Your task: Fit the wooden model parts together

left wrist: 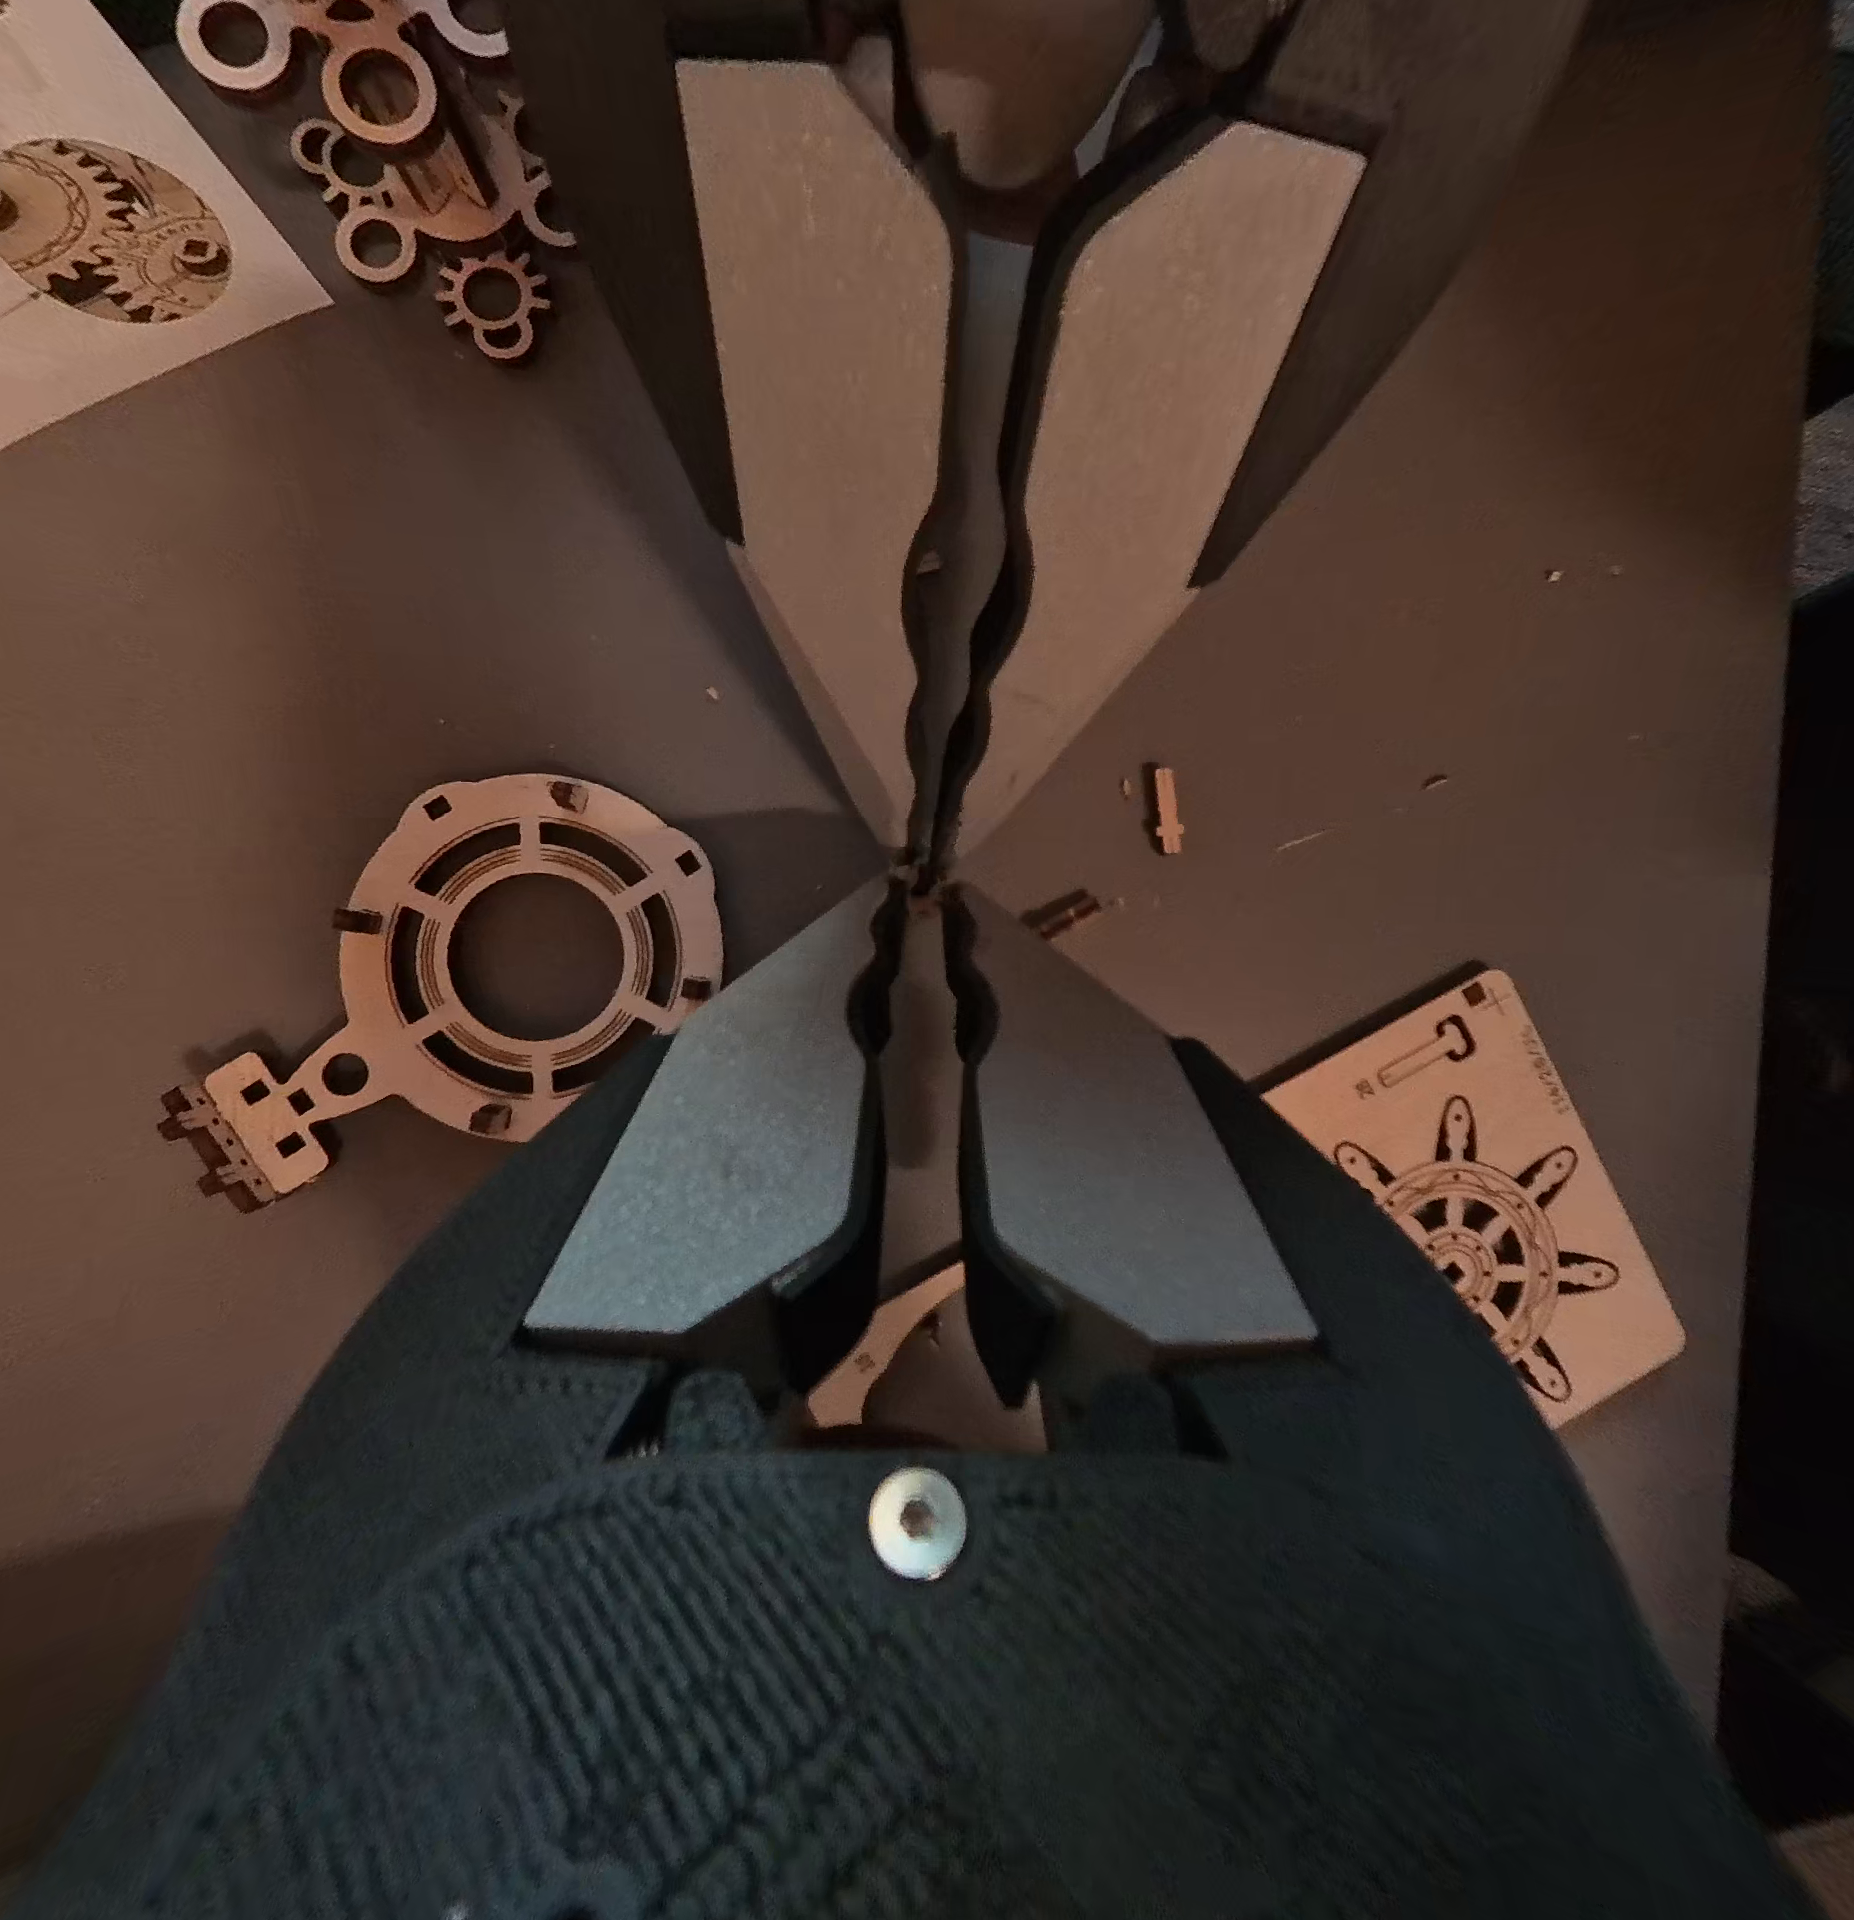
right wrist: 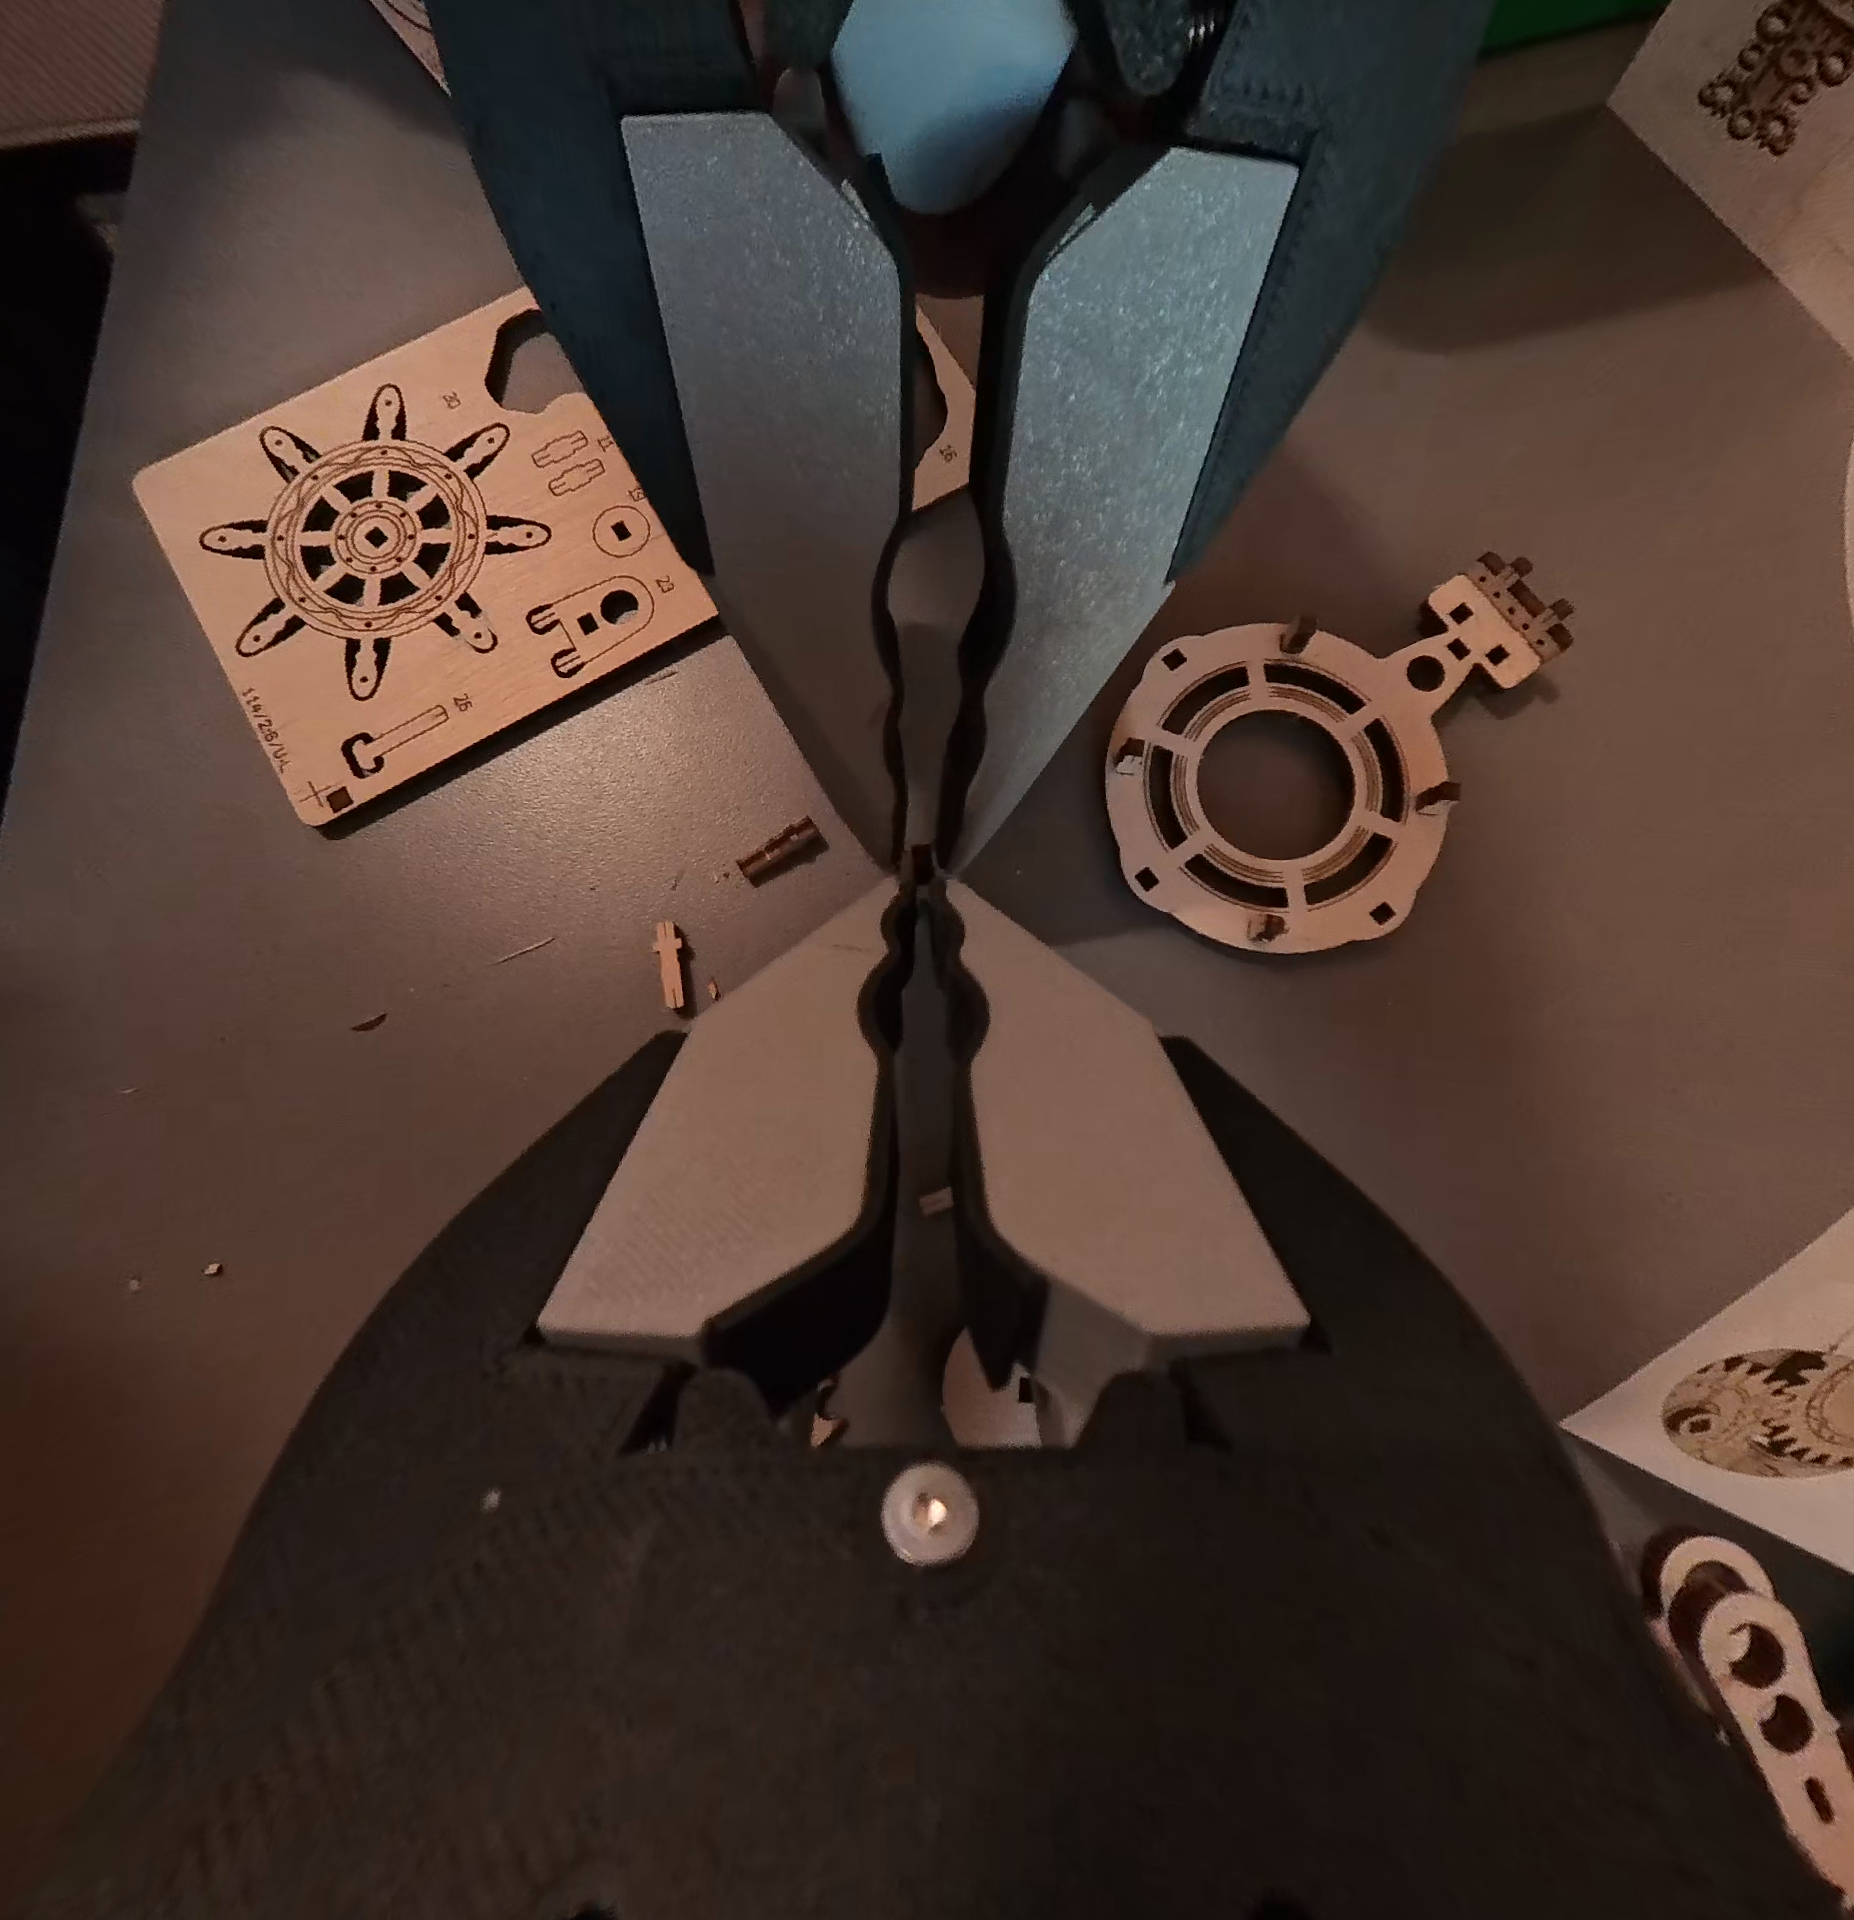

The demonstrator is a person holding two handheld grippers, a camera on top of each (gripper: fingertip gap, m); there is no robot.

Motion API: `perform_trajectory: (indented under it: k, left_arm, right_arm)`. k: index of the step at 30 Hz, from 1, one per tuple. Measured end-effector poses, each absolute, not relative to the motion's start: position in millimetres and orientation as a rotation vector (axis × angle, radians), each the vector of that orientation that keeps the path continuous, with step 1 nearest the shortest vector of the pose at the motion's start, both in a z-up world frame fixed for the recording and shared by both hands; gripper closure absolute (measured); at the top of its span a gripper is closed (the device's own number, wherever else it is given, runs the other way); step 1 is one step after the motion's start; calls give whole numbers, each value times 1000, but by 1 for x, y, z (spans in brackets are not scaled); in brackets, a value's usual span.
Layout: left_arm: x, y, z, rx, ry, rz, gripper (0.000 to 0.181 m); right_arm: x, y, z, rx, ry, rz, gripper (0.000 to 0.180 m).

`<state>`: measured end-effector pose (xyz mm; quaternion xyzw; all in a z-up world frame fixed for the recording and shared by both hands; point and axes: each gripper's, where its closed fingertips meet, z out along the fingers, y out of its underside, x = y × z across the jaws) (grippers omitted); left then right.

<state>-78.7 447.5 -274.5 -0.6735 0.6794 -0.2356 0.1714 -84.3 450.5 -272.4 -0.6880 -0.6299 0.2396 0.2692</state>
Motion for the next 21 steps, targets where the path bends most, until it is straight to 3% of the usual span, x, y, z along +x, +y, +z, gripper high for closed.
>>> perform_trajectory:
  k: [21]
  left_arm:
    - [-79,448,-275,-1873,1993,-615,181]
  right_arm:
    - [-85,450,-276,-1900,-1778,590,180]
